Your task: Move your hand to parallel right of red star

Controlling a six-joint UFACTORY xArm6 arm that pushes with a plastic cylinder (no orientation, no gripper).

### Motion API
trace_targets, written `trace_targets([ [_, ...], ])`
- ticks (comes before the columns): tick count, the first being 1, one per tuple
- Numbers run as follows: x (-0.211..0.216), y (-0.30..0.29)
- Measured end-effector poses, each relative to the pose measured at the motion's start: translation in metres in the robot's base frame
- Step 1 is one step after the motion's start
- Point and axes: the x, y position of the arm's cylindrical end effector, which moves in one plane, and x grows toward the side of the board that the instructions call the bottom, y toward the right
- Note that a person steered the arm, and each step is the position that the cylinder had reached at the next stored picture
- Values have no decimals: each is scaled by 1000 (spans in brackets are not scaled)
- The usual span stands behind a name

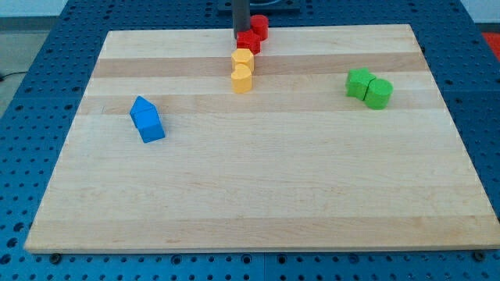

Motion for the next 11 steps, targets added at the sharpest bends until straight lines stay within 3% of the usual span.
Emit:
trace_targets([
  [2,1,6],
  [4,-7,-64],
  [5,35,-70],
  [7,157,-71],
  [9,236,-28],
  [10,217,19],
  [11,162,47],
])
